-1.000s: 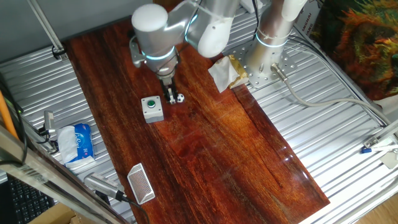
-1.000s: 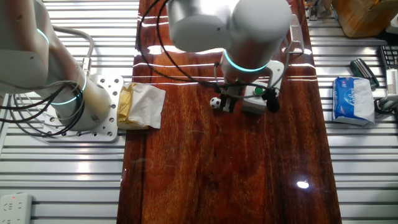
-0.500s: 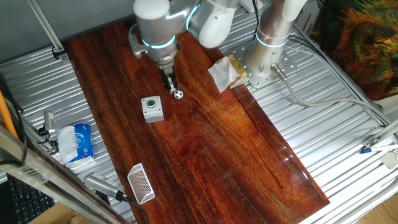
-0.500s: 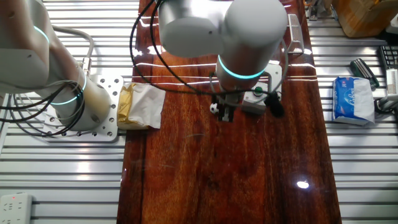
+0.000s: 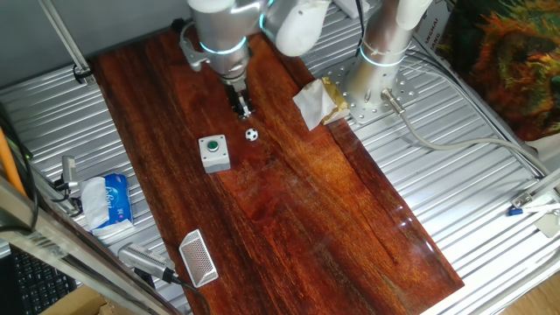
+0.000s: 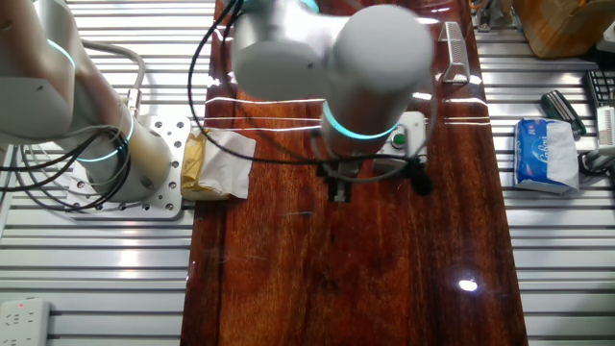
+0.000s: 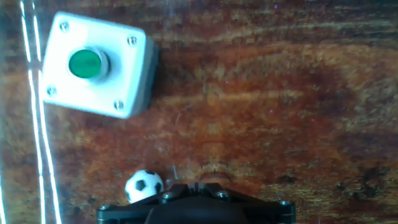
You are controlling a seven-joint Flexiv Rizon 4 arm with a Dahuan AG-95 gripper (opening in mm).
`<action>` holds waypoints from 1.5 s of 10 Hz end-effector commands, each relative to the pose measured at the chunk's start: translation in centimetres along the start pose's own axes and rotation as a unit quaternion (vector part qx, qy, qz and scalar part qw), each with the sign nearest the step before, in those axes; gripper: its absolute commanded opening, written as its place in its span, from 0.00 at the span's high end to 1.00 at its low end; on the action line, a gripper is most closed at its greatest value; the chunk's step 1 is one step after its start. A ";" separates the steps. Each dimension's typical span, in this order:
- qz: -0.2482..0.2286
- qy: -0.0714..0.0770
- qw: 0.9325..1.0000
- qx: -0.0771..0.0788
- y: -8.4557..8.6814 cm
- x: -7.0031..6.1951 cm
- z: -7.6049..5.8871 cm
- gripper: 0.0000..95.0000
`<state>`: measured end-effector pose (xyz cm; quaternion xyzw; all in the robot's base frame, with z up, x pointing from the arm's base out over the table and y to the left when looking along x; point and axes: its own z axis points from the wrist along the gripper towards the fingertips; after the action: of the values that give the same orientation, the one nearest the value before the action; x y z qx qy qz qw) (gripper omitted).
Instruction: Push the soccer ball into the goal
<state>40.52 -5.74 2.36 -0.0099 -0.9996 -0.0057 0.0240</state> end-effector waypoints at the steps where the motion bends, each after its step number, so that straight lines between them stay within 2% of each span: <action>1: 0.007 0.002 1.000 -0.007 0.2 0.1 0.3 1.00; 5: 0.022 -0.007 1.000 -0.010 1.5 -0.5 1.0 1.00; 6: 0.032 -0.015 0.999 -0.012 2.5 -0.8 1.3 1.00; 8: 0.051 -0.018 0.998 -0.013 4.2 -1.4 1.8 1.00; 10: 0.069 -0.013 0.997 -0.010 5.9 -2.1 0.7 1.00; 11: 0.093 -0.004 0.995 -0.032 6.8 -2.8 -0.5 1.00; 12: 0.113 0.000 0.993 -0.043 7.9 -3.4 -1.3 1.00; 14: 0.117 0.004 0.993 -0.035 10.3 -4.2 -2.2 1.00; 15: 0.117 0.003 0.993 -0.032 10.4 -4.2 -2.1 1.00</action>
<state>44.92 4.52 4.41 -0.1321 -0.9900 -0.0409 0.0286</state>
